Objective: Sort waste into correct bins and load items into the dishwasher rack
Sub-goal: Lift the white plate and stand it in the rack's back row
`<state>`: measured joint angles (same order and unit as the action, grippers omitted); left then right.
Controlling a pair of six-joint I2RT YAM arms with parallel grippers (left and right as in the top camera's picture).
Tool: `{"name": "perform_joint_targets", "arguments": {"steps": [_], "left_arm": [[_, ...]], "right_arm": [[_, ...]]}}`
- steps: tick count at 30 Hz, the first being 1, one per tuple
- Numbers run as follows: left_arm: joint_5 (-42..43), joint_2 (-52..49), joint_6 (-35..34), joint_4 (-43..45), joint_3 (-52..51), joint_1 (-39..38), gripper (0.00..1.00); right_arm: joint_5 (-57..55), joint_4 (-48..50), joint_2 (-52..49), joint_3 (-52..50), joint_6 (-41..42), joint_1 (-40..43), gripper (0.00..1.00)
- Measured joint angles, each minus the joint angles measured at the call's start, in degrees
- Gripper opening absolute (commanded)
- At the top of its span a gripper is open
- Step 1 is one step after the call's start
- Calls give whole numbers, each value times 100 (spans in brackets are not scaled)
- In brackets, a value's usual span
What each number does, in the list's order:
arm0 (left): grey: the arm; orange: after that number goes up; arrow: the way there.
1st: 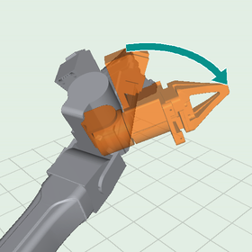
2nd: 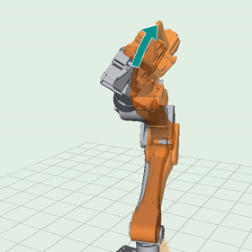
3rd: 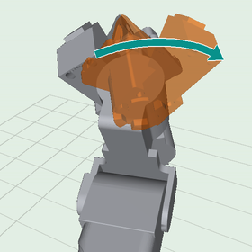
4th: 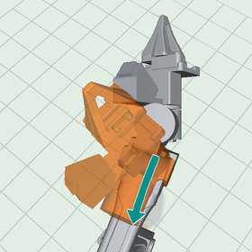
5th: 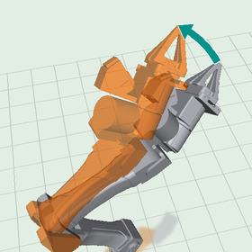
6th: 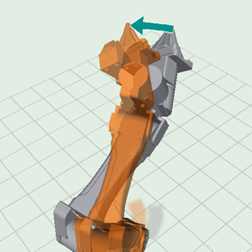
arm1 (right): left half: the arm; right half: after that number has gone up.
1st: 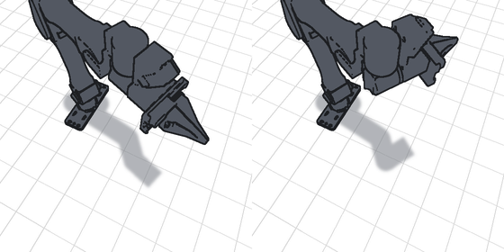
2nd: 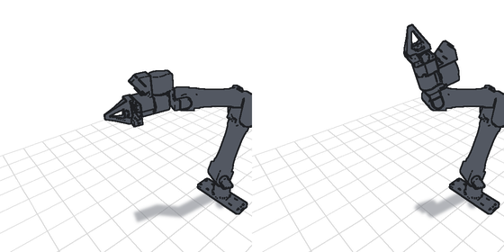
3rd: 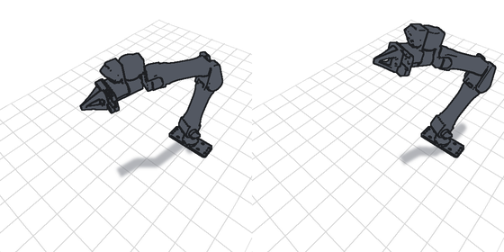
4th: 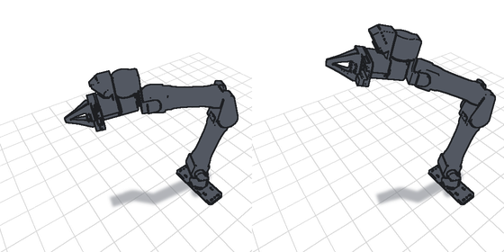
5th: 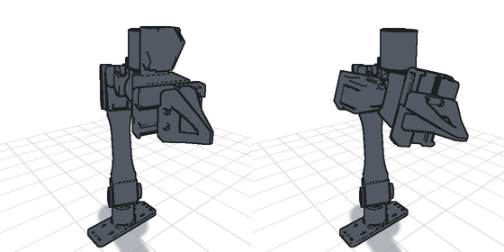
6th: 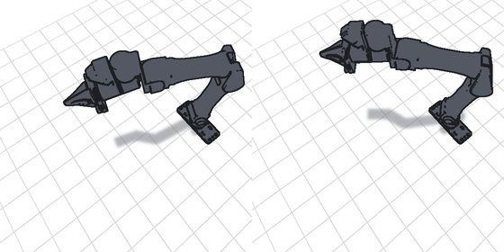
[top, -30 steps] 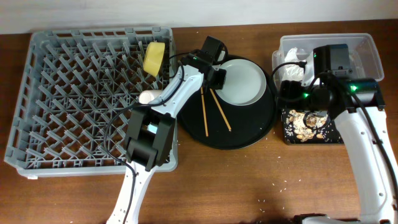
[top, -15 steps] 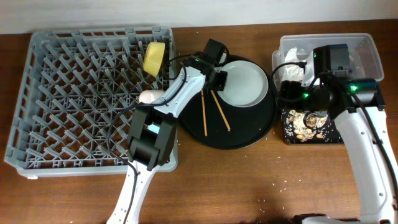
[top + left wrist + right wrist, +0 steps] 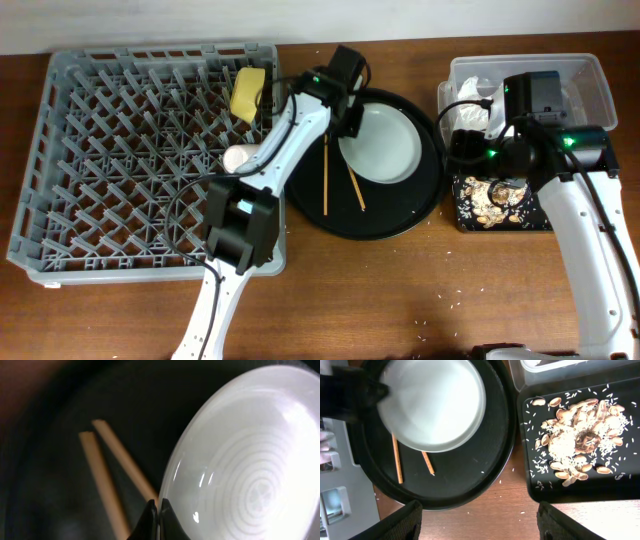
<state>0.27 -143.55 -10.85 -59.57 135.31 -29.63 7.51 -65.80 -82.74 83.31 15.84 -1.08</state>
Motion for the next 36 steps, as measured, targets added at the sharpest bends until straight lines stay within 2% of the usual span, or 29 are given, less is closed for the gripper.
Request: {"name": "perform_joint_targets", "arguments": {"steps": [8, 12, 17, 19, 28, 36], "left_arm": [[-1698, 1360, 247, -1012, 988, 144, 1], [-3042, 2356, 501, -1314, 1137, 153, 1], [-4828, 2623, 765, -1351, 1172, 299, 1], [-5250, 2573, 820, -1294, 1040, 531, 1], [-5838, 1875, 855, -520, 529, 1676, 1], [-6190, 903, 1049, 114, 417, 1742, 0]], "right_arm": [[0, 2, 0, 0, 0, 0, 75], [0, 0, 0, 0, 2, 0, 74], [0, 0, 0, 0, 2, 0, 74], [0, 0, 0, 0, 2, 0, 75], [0, -15, 0, 0, -2, 0, 76], [2, -39, 0, 0, 0, 0, 77]]}}
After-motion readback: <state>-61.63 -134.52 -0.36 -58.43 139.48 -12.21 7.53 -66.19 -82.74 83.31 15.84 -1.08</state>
